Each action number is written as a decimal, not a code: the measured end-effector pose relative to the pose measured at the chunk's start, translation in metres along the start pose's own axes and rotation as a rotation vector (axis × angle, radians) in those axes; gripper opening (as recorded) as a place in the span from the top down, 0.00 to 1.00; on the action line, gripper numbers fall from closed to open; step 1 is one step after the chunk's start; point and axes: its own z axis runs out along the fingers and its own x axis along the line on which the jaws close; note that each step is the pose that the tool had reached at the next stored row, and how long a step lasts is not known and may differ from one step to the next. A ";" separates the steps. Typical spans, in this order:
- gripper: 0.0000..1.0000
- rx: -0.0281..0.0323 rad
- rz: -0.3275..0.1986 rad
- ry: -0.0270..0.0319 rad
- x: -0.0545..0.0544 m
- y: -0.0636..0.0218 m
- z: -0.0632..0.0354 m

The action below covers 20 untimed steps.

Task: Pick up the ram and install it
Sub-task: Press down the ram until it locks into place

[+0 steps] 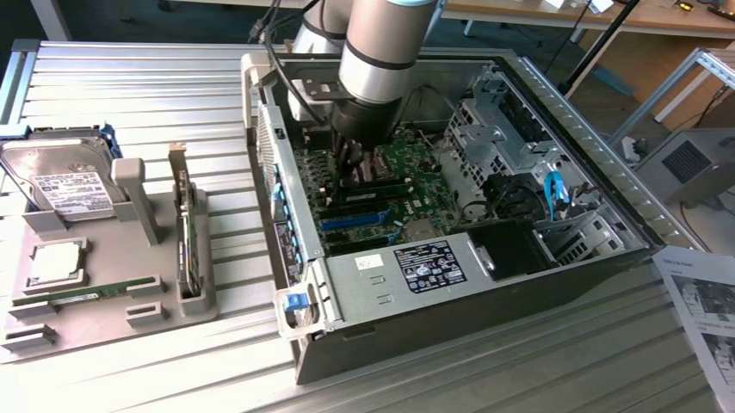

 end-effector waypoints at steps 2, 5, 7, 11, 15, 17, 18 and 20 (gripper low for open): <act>0.89 -0.0001 0.000 0.0004 0.000 0.0001 -0.0038; 0.89 0.0000 0.000 0.0009 0.000 0.0003 -0.0093; 0.89 0.0000 0.000 0.0016 0.000 0.0005 -0.0126; 0.89 0.0000 0.000 0.0029 0.001 0.0007 -0.0204; 0.89 0.0000 0.000 0.0076 0.001 0.0010 -0.0269; 0.89 0.0000 0.000 0.0108 0.001 0.0011 -0.0295; 0.89 0.0001 0.000 0.0123 0.001 0.0011 -0.0306; 0.89 0.0000 0.001 0.0144 0.001 0.0012 -0.0329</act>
